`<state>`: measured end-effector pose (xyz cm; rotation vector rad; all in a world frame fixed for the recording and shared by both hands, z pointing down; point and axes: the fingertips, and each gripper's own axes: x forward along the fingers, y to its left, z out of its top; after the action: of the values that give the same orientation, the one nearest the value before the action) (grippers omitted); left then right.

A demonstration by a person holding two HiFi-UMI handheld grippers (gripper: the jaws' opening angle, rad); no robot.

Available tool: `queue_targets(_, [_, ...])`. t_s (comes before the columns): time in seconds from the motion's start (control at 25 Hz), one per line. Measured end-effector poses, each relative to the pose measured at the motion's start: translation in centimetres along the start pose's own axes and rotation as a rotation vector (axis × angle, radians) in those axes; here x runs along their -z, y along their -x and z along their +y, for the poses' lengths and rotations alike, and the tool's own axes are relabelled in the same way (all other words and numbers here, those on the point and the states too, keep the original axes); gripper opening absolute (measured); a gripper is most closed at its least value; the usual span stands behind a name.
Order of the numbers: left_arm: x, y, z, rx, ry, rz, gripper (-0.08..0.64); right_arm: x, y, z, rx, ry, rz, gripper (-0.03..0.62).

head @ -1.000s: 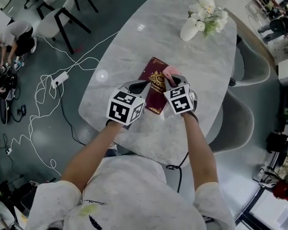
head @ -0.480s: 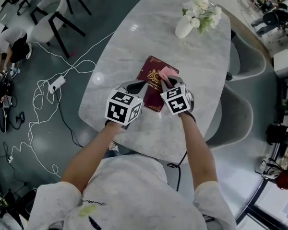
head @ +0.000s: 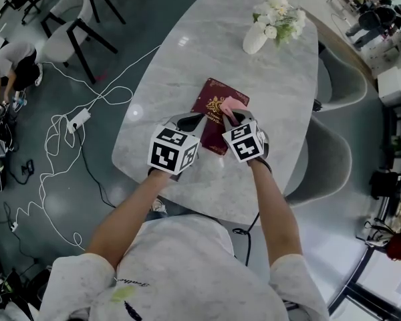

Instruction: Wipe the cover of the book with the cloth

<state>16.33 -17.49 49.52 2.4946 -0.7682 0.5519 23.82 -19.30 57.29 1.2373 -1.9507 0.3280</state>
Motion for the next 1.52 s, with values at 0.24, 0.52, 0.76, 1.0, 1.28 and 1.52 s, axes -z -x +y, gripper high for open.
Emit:
queue_targets(0.24, [0.2,0.6,-0.4,0.007,-0.005,-0.001,0.006,0.1,0.6,0.9,-0.003,-0.008,0.007,0.020])
queue_targets(0.52, [0.6,1.0,-0.6,0.011,-0.007,0.001,0.006,0.4,0.9,1.6,0.001,-0.007,0.013,0.020])
queue_targets(0.76, [1.1,1.6,-0.7,0.007,-0.006,0.002,0.006,0.7,1.1,2.5,-0.002,-0.012,0.017,0.020])
queue_targets(1.0, [1.3,2.0,-0.6,0.008,-0.008,0.000,0.006,0.7,1.2,2.9,-0.001,-0.018,0.018,0.020])
queue_targets(1.28, [1.8,2.8,-0.5,0.002,-0.013,0.005,0.006,0.9,1.5,3.8,-0.001,-0.019,0.019,0.020])
queue_targets(1.52, [2.2,3.5,-0.8,0.005,-0.019,0.010,0.006,1.1,1.9,4.6,-0.001,-0.025,0.021,0.020])
